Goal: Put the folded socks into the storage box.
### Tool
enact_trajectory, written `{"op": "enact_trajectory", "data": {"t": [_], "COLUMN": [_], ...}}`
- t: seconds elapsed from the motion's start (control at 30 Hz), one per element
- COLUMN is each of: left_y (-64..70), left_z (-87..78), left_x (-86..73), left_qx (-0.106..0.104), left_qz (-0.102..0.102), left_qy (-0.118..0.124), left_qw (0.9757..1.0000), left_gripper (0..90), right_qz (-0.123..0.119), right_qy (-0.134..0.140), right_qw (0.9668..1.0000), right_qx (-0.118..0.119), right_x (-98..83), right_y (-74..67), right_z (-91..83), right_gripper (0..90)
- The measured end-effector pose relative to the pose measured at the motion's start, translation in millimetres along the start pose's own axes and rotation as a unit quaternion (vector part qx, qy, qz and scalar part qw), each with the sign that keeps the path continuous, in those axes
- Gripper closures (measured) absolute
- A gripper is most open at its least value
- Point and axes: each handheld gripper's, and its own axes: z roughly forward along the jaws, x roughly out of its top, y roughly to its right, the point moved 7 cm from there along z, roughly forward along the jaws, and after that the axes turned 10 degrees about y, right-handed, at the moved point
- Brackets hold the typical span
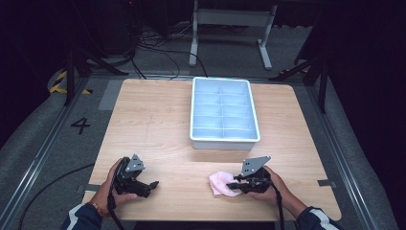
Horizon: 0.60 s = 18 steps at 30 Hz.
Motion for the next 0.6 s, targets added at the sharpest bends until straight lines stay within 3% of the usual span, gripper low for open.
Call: {"op": "enact_trajectory", "data": {"t": [0.3,0.6], "left_y": [-0.1,-0.1], "left_z": [0.1,0.0], "left_x": [0.0,-0.1], "left_qx": [-0.002,-0.002], "left_qz": [0.001,0.001], "left_qy": [0.001,0.0], "left_qw": [1.0,1.0], "left_gripper": [0.4,0.4], "right_qz": [-0.007,-0.015], "right_qy": [0.011,0.027], "right_qw": [0.9998,0.999], "right_qx": [-0.017,-0.031], "right_x": [2.0,5.0], "right_y": [5.2,8.7], "right_z": [-7.7,-26.8], "right_gripper": [77.6,77.7]}}
